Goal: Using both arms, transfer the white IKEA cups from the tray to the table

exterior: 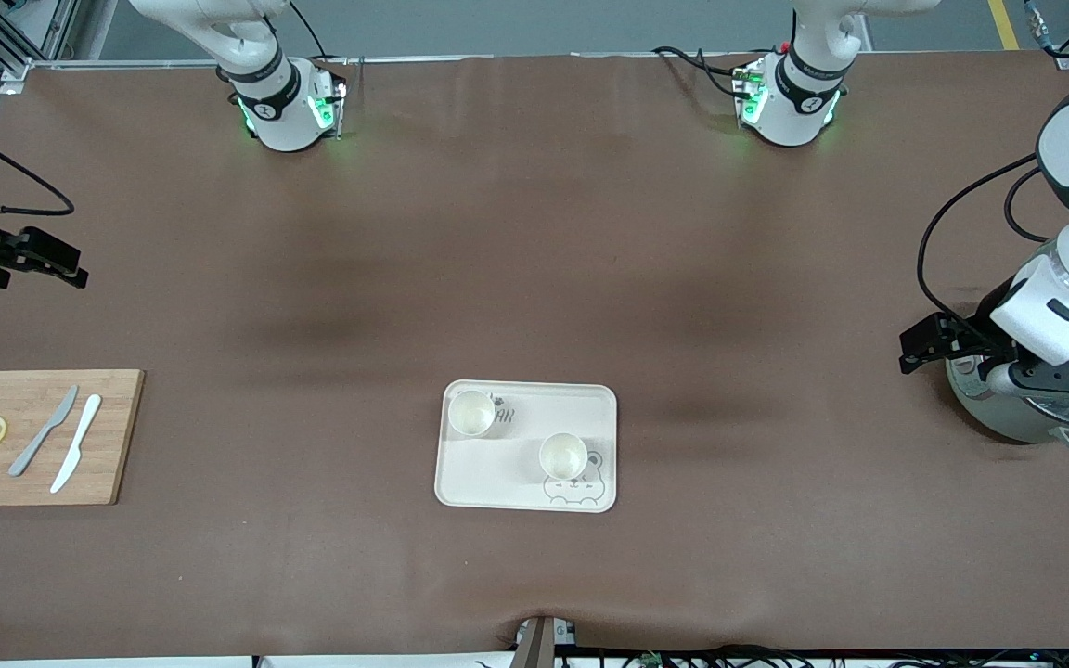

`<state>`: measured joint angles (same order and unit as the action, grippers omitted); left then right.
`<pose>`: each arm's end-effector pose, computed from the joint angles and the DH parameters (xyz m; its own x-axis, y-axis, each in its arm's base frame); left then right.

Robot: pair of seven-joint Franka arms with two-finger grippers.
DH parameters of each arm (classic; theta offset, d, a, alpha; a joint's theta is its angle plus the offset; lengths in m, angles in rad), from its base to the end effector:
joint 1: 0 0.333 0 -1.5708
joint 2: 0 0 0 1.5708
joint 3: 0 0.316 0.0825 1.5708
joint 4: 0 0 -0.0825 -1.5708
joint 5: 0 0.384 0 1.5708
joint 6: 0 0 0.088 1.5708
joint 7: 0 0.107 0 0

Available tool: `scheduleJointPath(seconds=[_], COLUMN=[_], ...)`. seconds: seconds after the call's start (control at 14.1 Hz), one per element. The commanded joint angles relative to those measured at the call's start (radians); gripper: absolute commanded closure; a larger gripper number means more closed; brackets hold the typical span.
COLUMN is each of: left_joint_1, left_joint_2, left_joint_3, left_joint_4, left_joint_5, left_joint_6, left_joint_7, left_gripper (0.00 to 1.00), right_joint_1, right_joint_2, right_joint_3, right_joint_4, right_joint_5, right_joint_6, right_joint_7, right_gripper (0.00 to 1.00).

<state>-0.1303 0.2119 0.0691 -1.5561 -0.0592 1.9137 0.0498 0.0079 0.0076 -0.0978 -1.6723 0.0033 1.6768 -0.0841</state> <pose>0.6406 -0.0474 0.5375 0.9846 -0.0939 0.1474 -0.1002 -0.9943 0.0362 0.5610 -0.0501 0.5813 1.0000 -0.0061 -0.0028 -0.0062 -1.0000 -0.0028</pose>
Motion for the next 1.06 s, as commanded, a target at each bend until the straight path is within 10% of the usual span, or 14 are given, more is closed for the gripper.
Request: scheduleJointPath(seconds=[0.0, 0.99], left_joint_1=[0.003, 0.004], left_joint_2=[-0.006, -0.005], left_joint_3=[-0.006, -0.008], left_joint_4=[0.001, 0.01], left_joint_5=[0.021, -0.02], left_joint_6=[-0.002, -0.012], left_joint_7=[0.014, -0.085], left_gripper=[0.0, 0.0], right_joint_1=[-0.003, -0.003], right_joint_2=[-0.021, -0.009], right_joint_3=[0.007, 0.007], right_joint_4=[-0.014, 0.019], right_joint_5=[-0.009, -0.005], right_joint_6=[-0.005, -0.003], right_joint_7=[-0.005, -0.003], right_gripper=[0.0, 0.0])
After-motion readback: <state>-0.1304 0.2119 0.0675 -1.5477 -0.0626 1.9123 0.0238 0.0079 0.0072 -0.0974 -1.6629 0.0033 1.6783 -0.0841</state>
